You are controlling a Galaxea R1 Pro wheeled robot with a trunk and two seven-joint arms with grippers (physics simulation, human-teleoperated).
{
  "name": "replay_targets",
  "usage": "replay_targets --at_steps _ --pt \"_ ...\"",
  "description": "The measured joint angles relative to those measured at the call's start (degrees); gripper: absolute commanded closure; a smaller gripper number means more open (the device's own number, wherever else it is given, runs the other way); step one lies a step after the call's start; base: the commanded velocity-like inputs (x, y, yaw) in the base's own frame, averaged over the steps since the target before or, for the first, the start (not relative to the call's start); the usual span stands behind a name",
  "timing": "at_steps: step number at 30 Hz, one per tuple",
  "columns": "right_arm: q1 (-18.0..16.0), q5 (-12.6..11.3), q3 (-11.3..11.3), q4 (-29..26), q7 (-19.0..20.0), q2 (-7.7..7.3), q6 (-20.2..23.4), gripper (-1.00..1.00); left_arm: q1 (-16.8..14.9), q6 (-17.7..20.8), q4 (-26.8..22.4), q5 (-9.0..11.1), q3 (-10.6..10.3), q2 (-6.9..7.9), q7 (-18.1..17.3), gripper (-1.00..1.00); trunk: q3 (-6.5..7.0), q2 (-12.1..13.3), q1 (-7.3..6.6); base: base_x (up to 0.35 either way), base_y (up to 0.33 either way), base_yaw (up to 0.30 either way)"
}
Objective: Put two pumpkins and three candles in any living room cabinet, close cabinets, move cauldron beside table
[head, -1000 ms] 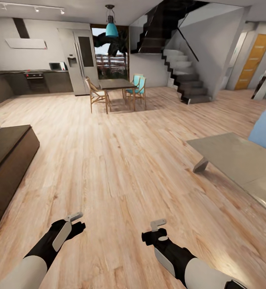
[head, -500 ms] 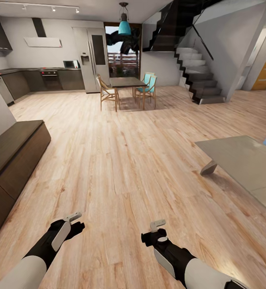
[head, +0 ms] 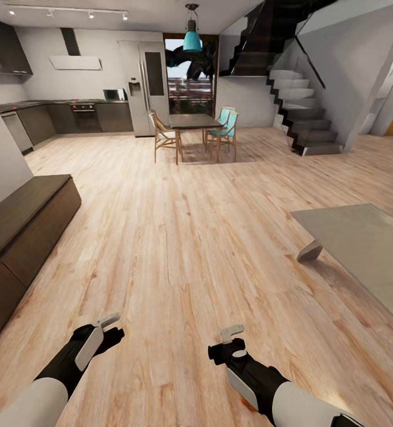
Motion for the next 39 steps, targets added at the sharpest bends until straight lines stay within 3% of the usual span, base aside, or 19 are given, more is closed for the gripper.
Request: replay_targets --at_steps 39 --pt "0.0 0.0 0.1 -1.6 -0.4 -0.10 -0.7 -1.00 0.0 0.0 0.0 -0.1 0.3 -0.02 0.0 -1.00 0.00 0.0 -0.01 -0.003 -0.016 0.276"
